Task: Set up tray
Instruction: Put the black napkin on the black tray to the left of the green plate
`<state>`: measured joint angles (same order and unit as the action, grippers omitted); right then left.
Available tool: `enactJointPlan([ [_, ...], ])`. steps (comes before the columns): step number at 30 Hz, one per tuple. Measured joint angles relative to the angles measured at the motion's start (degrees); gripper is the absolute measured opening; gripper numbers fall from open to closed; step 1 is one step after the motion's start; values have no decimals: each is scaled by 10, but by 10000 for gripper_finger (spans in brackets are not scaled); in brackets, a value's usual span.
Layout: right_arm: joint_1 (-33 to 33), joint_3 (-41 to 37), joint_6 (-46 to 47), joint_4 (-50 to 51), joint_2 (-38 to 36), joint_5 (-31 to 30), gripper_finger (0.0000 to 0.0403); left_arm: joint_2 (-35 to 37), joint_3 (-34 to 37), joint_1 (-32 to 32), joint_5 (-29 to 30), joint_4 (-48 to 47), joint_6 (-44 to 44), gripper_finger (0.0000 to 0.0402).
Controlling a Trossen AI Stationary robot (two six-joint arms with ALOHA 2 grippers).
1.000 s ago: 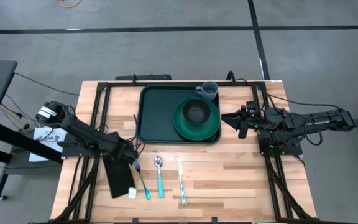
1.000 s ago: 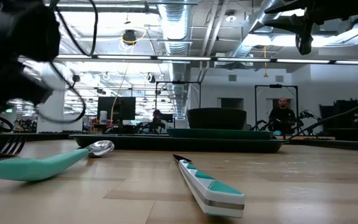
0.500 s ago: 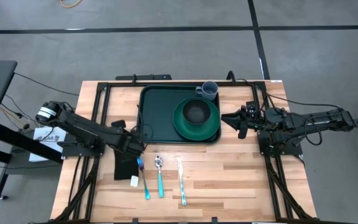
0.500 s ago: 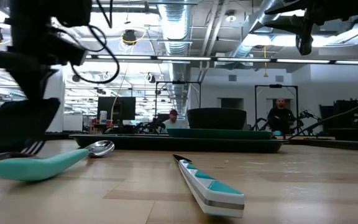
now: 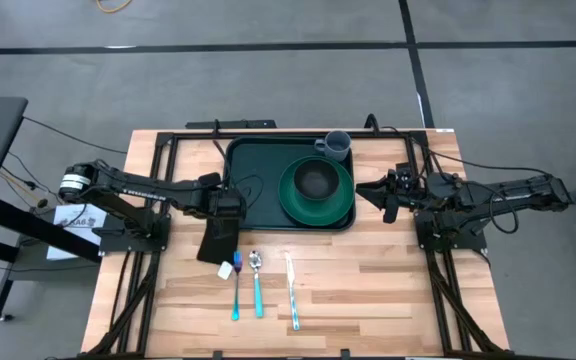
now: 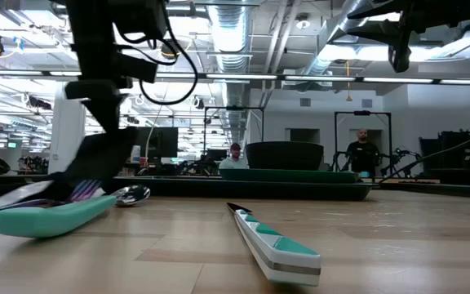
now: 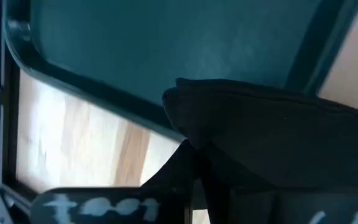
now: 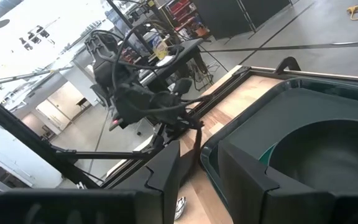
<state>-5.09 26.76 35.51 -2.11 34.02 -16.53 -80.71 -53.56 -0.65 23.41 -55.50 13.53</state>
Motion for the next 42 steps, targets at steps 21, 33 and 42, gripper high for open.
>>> enactJointPlan([
  [21,0,0,0,0,0,-9,102,0,0,147,-7,208,-175,0],
  [33,0,0,0,0,0,-17,102,0,0,212,-22,268,-231,0],
  [42,0,0,0,0,0,-31,102,-63,-2,235,-23,283,-291,0],
])
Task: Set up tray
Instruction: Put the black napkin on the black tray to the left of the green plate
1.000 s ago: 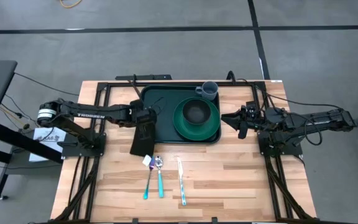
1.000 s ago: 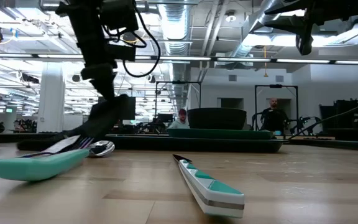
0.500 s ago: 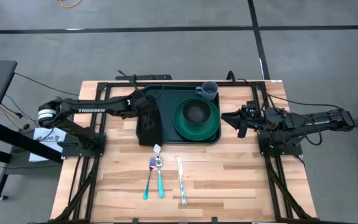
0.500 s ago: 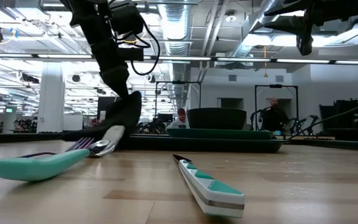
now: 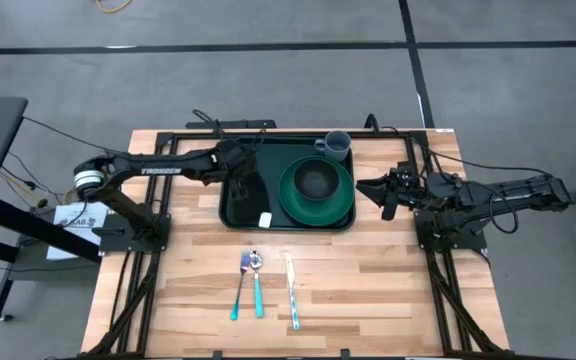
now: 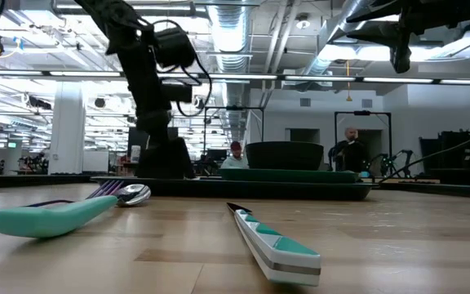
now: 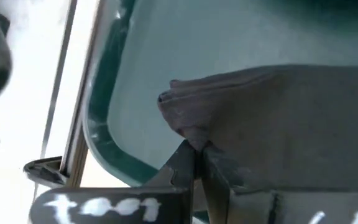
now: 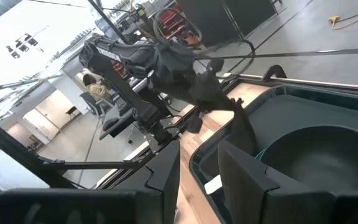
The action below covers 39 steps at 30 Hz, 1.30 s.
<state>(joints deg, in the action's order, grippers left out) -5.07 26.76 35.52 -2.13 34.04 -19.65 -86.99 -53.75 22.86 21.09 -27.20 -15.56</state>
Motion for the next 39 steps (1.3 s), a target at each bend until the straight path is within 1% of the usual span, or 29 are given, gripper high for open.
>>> enactJointPlan([
  [4,3,0,0,0,0,0,102,-31,-27,0,2,-4,-15,0],
  [10,8,0,0,0,0,0,102,-69,-96,0,1,-5,-64,0],
  [15,7,0,0,0,0,0,102,-102,-132,7,-12,-41,-97,0],
  [19,7,0,0,0,0,0,102,-133,-135,7,-16,-68,-105,0],
  [22,7,0,0,0,0,0,102,-137,-135,7,-17,-63,-105,0],
  [25,7,0,0,0,0,0,102,-141,-136,7,-12,-24,-107,0],
  [31,7,0,0,0,0,0,102,-145,-136,7,-14,-26,-109,0],
  [39,7,0,0,0,0,0,102,-145,-136,4,-13,0,-127,30],
])
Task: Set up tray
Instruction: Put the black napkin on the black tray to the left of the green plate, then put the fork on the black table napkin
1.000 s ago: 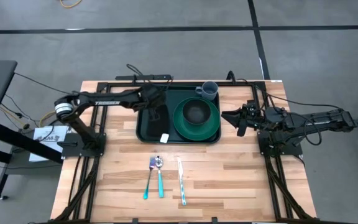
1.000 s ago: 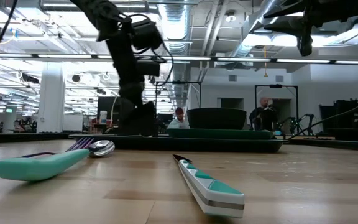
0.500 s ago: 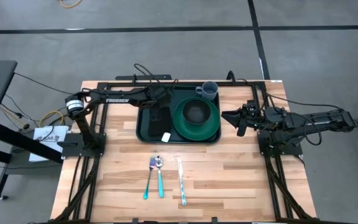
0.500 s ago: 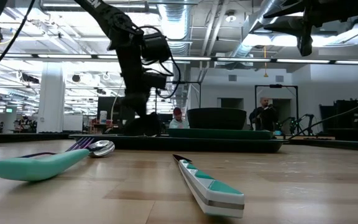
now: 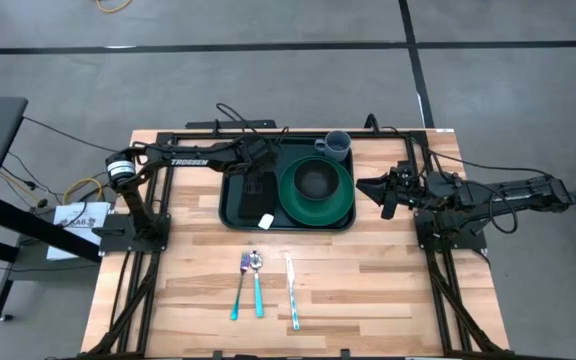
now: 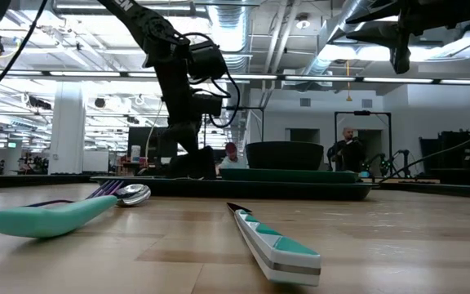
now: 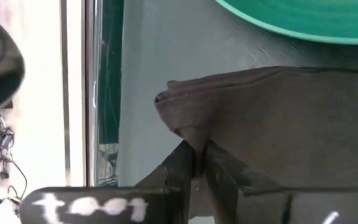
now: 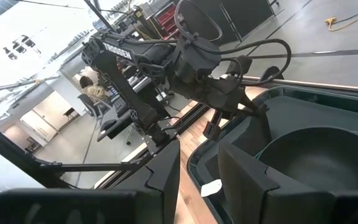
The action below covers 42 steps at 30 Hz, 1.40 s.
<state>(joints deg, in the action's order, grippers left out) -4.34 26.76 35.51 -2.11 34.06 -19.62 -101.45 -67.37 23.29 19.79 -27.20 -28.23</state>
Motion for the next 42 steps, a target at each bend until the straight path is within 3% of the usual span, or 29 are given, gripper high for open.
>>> enactJointPlan([
  [14,0,0,0,0,0,0,102,0,0,0,23,0,0,90],
  [20,0,0,0,0,0,2,102,0,-16,-11,99,-51,26,116],
  [24,0,0,0,7,0,3,102,2,-73,-20,62,-182,144,119],
  [32,-1,0,5,22,0,51,102,48,-120,-58,-149,-362,407,119],
  [42,-1,0,31,56,0,160,102,83,-120,-248,-161,-419,774,119],
])
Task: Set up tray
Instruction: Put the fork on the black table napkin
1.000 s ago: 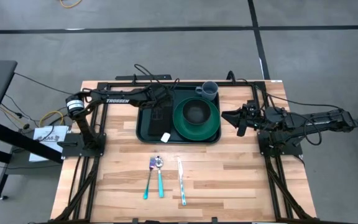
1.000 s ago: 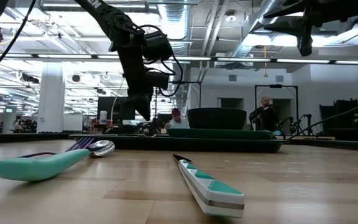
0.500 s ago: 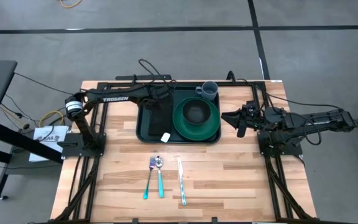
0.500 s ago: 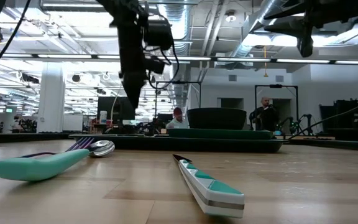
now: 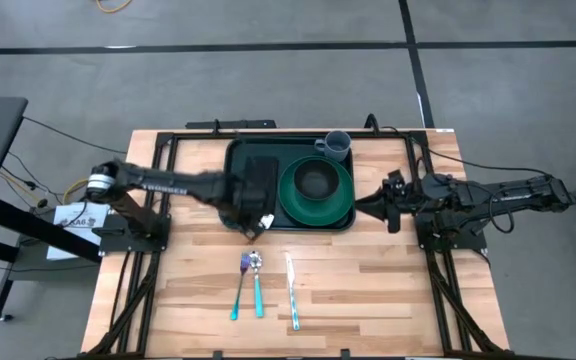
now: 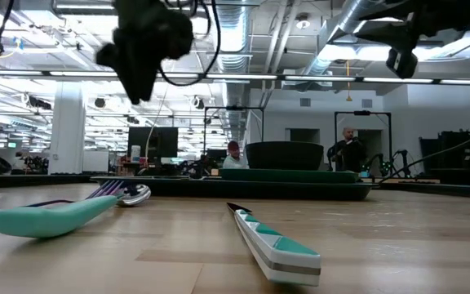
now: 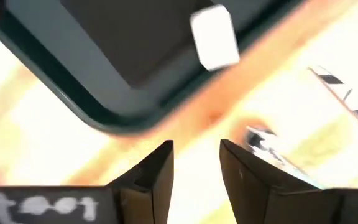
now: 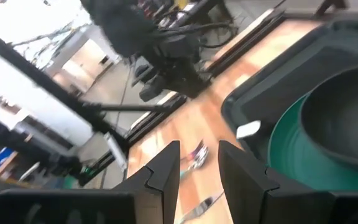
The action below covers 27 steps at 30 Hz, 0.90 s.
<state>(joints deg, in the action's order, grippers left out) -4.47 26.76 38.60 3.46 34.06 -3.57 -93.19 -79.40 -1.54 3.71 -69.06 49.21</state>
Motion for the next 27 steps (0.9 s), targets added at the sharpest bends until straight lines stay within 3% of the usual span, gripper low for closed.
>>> enactJointPlan([
  [7,0,0,-1,15,0,42,102,-6,39,-127,-5,18,241,119],
  [14,0,0,-5,18,0,65,102,-6,104,-208,-23,136,398,119],
  [20,0,0,-11,22,0,78,102,-6,153,-242,-14,243,459,119],
  [27,0,0,-11,22,0,80,102,-6,185,-252,-15,262,473,119],
])
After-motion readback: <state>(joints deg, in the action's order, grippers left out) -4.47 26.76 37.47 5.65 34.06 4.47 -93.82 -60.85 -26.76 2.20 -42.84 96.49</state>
